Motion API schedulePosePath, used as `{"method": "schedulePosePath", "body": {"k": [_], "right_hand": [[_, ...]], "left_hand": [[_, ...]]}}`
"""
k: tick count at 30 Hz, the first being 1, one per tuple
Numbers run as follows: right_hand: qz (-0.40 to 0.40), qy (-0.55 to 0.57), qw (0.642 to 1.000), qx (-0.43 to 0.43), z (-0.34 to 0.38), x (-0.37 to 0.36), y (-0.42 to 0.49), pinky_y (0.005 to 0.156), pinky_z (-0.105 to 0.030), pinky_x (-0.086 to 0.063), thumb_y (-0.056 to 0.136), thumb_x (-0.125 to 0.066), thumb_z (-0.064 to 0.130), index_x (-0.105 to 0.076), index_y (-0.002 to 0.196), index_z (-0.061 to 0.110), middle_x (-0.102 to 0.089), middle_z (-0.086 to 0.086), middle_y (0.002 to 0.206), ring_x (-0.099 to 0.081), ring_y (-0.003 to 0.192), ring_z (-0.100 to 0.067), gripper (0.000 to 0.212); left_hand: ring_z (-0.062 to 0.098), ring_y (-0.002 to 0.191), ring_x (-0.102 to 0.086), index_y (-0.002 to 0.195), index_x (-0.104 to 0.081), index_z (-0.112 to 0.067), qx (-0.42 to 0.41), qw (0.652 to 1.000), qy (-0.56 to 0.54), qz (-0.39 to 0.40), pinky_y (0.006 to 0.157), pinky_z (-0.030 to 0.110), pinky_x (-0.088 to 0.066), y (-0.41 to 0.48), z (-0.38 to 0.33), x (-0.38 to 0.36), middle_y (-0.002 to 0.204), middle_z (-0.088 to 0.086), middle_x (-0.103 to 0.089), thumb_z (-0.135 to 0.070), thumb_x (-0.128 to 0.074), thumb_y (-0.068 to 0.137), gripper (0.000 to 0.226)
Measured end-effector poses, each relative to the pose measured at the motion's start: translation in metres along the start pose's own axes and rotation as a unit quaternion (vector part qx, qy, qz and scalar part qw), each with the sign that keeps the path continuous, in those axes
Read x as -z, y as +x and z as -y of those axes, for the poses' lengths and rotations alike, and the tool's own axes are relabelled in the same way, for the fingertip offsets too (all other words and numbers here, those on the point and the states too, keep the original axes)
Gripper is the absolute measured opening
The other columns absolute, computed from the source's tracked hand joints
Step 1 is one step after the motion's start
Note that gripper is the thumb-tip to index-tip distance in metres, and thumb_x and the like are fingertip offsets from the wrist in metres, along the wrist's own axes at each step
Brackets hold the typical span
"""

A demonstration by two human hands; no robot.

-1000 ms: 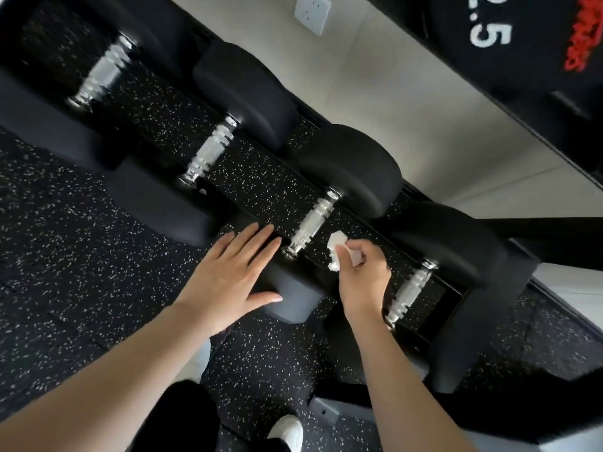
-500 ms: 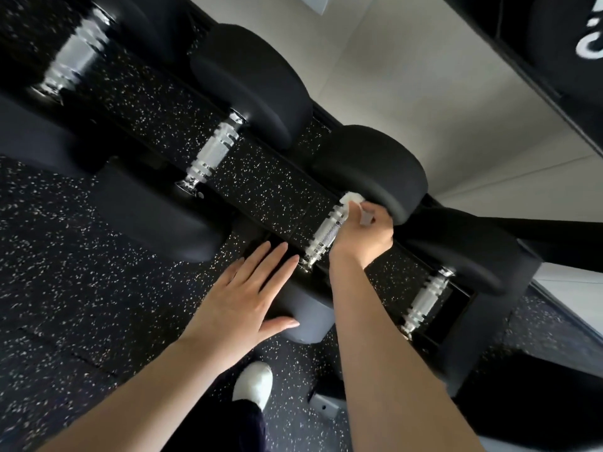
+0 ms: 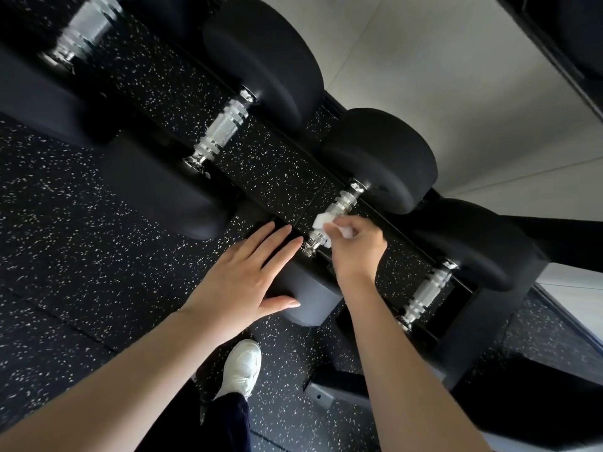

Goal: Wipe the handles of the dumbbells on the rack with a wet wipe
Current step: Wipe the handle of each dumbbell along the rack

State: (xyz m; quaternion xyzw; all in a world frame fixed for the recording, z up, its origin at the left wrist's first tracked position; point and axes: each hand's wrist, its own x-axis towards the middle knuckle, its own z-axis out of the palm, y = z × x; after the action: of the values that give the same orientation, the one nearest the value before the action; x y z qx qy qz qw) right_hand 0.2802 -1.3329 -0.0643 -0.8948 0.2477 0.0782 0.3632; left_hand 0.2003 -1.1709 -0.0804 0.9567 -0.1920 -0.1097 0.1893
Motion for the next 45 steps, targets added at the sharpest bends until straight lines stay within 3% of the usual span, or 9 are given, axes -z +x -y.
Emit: {"method": "schedulePosePath", "body": {"k": [4, 7, 10, 17, 22, 27, 34, 41, 45], "right_hand": [[0.050, -0.014, 0.999, -0.005, -0.005, 0.002, -0.011, 0.085, -0.036, -0.050, 0.075, -0.076, 0.015, -0.070, 0.080, 0.018, -0.068, -0.002, 0.097, -0.060, 0.093, -0.021, 0.009], [0.093, 0.007, 0.995, -0.032, -0.005, 0.006, -0.010, 0.065, -0.007, -0.044, 0.074, -0.077, 0.011, -0.072, 0.084, 0.012, -0.063, 0.003, 0.083, -0.057, 0.071, -0.002, 0.011], [0.112, 0.026, 0.992, -0.056, -0.013, 0.008, -0.011, 0.052, 0.002, -0.040, 0.073, -0.078, 0.009, -0.072, 0.085, 0.010, -0.061, 0.006, 0.076, -0.053, 0.061, 0.004, 0.013], [0.135, 0.041, 0.986, -0.083, -0.023, 0.011, -0.006, 0.063, -0.002, -0.043, 0.071, -0.079, 0.008, -0.073, 0.090, 0.004, -0.068, -0.001, 0.093, -0.061, 0.073, -0.005, 0.020], [0.126, 0.065, 0.985, -0.102, -0.032, 0.009, -0.007, 0.071, -0.019, -0.048, 0.070, -0.079, 0.008, -0.069, 0.075, 0.010, -0.071, -0.004, 0.088, -0.060, 0.069, -0.006, 0.011], [0.120, 0.110, 0.982, -0.099, -0.037, 0.006, -0.008, 0.074, -0.032, -0.051, 0.069, -0.080, 0.005, -0.066, 0.062, 0.021, -0.070, -0.006, 0.078, -0.061, 0.069, -0.015, 0.023], [0.049, 0.156, 0.982, -0.098, -0.036, 0.002, -0.010, 0.063, -0.017, -0.047, 0.070, -0.079, 0.005, -0.068, 0.068, 0.019, -0.064, 0.002, 0.069, -0.057, 0.064, -0.008, 0.017], [0.018, 0.201, 0.972, -0.117, -0.035, -0.001, -0.005, 0.076, -0.039, -0.057, 0.072, -0.077, 0.003, -0.067, 0.065, 0.022, -0.071, -0.005, 0.082, -0.066, 0.076, -0.021, 0.023], [-0.006, 0.226, 0.968, -0.111, -0.031, 0.001, 0.001, 0.073, -0.027, -0.056, 0.074, -0.074, 0.001, -0.067, 0.067, 0.020, -0.070, -0.003, 0.083, -0.068, 0.080, -0.019, 0.021]], "left_hand": [[0.025, 0.140, -0.033, 0.147, -0.035, -0.015, 0.002, 1.000, -0.003, 0.002, 0.096, 0.044, -0.048, 0.000, 0.000, 0.000, 0.151, 0.005, -0.037, -0.066, -0.029, 0.085, 0.080], [0.025, 0.140, -0.033, 0.147, -0.032, -0.016, 0.002, 1.000, -0.008, -0.003, 0.097, 0.043, -0.047, 0.000, -0.001, 0.000, 0.151, 0.005, -0.037, -0.066, -0.029, 0.085, 0.080], [0.025, 0.140, -0.033, 0.147, -0.029, -0.016, 0.002, 1.000, -0.007, -0.006, 0.098, 0.042, -0.045, 0.000, -0.002, 0.001, 0.151, 0.006, -0.036, -0.066, -0.029, 0.086, 0.078], [0.023, 0.142, -0.029, 0.148, -0.029, -0.017, 0.003, 1.000, -0.010, -0.004, 0.101, 0.041, -0.043, -0.002, -0.002, 0.004, 0.154, 0.005, -0.033, -0.065, -0.029, 0.086, 0.078], [0.023, 0.142, -0.028, 0.148, -0.029, -0.017, 0.003, 1.000, -0.023, 0.001, 0.099, 0.045, -0.047, -0.001, -0.002, 0.004, 0.153, 0.005, -0.033, -0.065, -0.030, 0.086, 0.078], [0.024, 0.142, -0.029, 0.147, -0.031, -0.016, -0.001, 1.000, -0.018, 0.004, 0.098, 0.044, -0.047, 0.000, -0.002, 0.004, 0.152, 0.005, -0.034, -0.065, -0.031, 0.087, 0.078], [0.024, 0.141, -0.031, 0.146, -0.035, -0.015, -0.001, 1.000, -0.015, 0.009, 0.097, 0.043, -0.047, -0.001, -0.002, 0.005, 0.152, 0.005, -0.035, -0.065, -0.032, 0.086, 0.078], [0.024, 0.141, -0.031, 0.146, -0.034, -0.017, 0.001, 1.000, -0.018, 0.008, 0.096, 0.045, -0.048, 0.000, -0.002, 0.005, 0.152, 0.004, -0.035, -0.066, -0.032, 0.087, 0.077], [0.023, 0.142, -0.030, 0.146, -0.033, -0.017, -0.001, 1.000, -0.019, 0.005, 0.098, 0.045, -0.047, -0.001, -0.001, 0.004, 0.153, 0.003, -0.033, -0.066, -0.032, 0.087, 0.077]]}}
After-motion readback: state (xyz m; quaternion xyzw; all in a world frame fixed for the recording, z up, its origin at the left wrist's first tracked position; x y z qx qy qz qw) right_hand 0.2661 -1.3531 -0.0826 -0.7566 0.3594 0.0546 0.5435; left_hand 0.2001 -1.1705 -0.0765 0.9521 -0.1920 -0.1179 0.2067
